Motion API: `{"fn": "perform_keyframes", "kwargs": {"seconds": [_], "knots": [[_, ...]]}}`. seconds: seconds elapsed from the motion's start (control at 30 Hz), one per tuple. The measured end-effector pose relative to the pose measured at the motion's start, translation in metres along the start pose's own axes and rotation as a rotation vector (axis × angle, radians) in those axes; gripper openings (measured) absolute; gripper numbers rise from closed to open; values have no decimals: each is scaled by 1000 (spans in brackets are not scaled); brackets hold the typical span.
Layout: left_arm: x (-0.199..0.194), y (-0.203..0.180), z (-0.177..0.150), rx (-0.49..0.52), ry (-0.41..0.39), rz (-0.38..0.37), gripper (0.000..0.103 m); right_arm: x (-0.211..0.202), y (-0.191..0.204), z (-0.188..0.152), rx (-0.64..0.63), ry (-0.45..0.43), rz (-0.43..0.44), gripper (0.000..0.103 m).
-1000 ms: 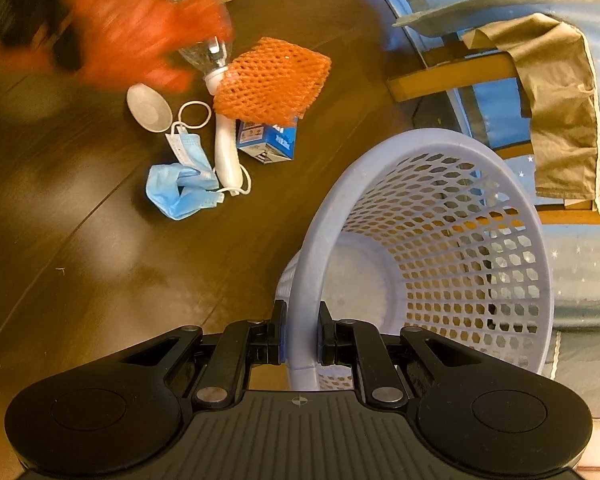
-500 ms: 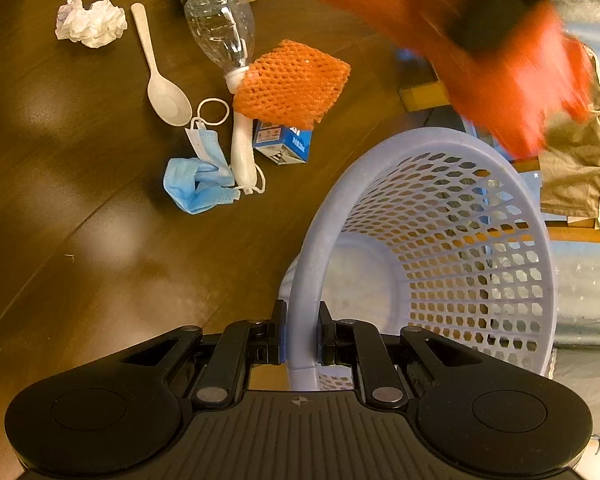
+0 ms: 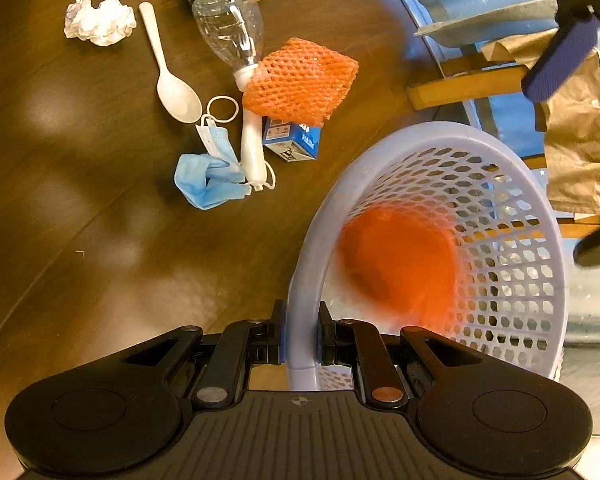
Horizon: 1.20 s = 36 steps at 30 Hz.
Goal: Collect trash
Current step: 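Drop the red bag into the basket with the left gripper while the right gripper holds the basket, then move the left gripper to the crumpled white tissue and grasp it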
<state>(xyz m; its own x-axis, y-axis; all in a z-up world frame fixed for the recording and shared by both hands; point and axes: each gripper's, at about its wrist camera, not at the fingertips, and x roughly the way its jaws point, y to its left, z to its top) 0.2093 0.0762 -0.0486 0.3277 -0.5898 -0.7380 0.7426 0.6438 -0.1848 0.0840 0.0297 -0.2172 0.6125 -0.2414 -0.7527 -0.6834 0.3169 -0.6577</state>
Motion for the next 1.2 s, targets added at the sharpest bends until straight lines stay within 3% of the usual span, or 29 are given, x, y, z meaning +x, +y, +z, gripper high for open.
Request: {"fn": "perform_keyframes", "kwargs": {"seconds": [0.27,0.7,0.97,1.2], "knots": [[-13,21,-22,-40,-10,64,76,1,-1,2,7,-1,2,10],[-23,63,-72,-135,40,181,76,3,0,4,7,-1,11,10],[-19,87,-121,-185,121,253,76,4,-2,9,11,-4,11,10],[-5,88,-170,-206,222,267,76,6,-2,14,3,-9,6,10]]}}
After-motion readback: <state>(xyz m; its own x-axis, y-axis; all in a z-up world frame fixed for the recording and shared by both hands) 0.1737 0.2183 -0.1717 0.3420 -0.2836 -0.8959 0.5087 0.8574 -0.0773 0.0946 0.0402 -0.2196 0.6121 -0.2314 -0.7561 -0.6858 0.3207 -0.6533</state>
